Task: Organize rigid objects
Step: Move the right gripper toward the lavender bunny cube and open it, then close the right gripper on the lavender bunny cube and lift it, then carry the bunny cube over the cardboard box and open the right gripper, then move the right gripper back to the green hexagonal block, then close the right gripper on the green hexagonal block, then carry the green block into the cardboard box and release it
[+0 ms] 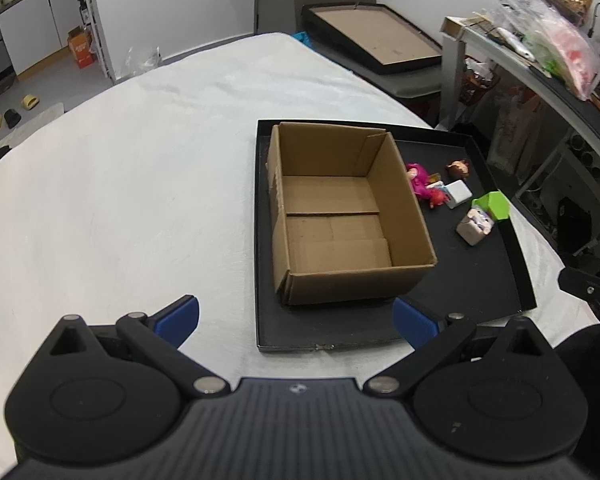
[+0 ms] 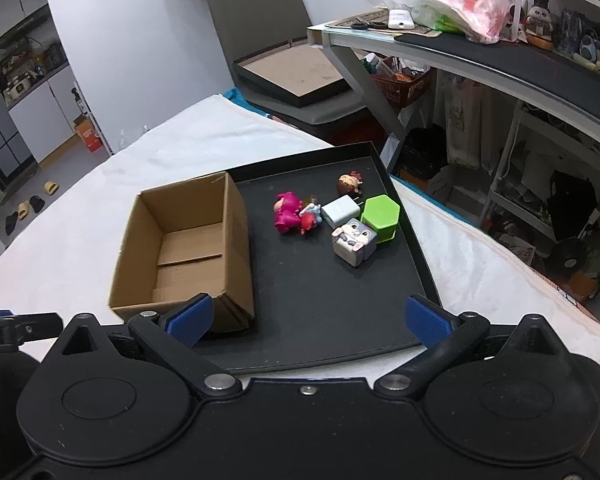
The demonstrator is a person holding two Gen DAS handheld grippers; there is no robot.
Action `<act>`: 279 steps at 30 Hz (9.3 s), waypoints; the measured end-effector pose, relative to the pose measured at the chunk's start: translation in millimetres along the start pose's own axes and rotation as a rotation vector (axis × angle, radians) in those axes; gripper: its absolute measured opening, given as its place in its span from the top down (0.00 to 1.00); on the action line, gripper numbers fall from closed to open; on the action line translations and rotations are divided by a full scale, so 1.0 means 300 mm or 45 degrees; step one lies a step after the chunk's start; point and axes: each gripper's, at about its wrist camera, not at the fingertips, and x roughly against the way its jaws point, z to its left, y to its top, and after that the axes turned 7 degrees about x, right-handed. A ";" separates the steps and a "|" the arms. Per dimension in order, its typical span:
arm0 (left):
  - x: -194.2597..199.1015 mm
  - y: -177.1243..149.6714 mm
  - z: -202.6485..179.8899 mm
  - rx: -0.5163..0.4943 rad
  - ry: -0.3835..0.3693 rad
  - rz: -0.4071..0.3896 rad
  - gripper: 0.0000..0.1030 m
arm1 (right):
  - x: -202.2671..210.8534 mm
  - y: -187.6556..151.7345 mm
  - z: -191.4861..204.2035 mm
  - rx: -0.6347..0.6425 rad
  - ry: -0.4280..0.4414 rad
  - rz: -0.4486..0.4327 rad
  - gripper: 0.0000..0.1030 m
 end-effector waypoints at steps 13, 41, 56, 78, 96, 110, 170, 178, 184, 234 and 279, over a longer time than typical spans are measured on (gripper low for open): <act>-0.111 0.068 0.025 0.040 0.066 0.056 0.01 | -0.113 0.035 -0.073 -0.060 -0.019 0.025 0.01; -0.369 0.176 0.025 0.119 0.173 0.180 0.17 | -0.339 0.096 -0.199 -0.155 -0.044 0.060 0.15; -0.532 0.239 0.004 0.136 0.205 0.277 0.45 | -0.540 0.106 -0.260 -0.203 0.018 0.163 0.20; -0.620 0.256 -0.008 0.228 0.202 0.399 0.89 | -0.731 0.112 -0.273 -0.463 -0.006 0.280 0.50; -0.573 0.214 0.001 0.194 0.130 0.368 0.88 | -0.588 0.029 -0.271 -0.472 0.061 0.244 0.56; -0.567 0.211 0.003 0.202 0.108 0.353 0.87 | -0.492 0.122 -0.217 -0.374 0.094 0.154 0.56; -0.575 0.213 0.093 0.257 -0.088 0.327 0.84 | -0.506 0.393 0.423 0.151 0.317 0.076 0.55; -0.562 0.213 0.083 0.248 -0.098 0.307 0.84 | -0.524 0.388 0.370 0.070 0.331 0.087 0.53; -0.564 0.215 0.083 0.242 -0.090 0.307 0.84 | -0.492 0.367 0.300 0.019 0.329 0.080 0.53; -0.486 0.199 -0.113 -0.042 0.153 0.088 0.21 | -0.638 0.135 -0.357 -0.231 0.045 0.176 0.31; -0.474 0.208 -0.099 0.017 0.127 0.060 0.15 | -0.550 0.209 -0.287 -0.074 0.097 0.044 0.53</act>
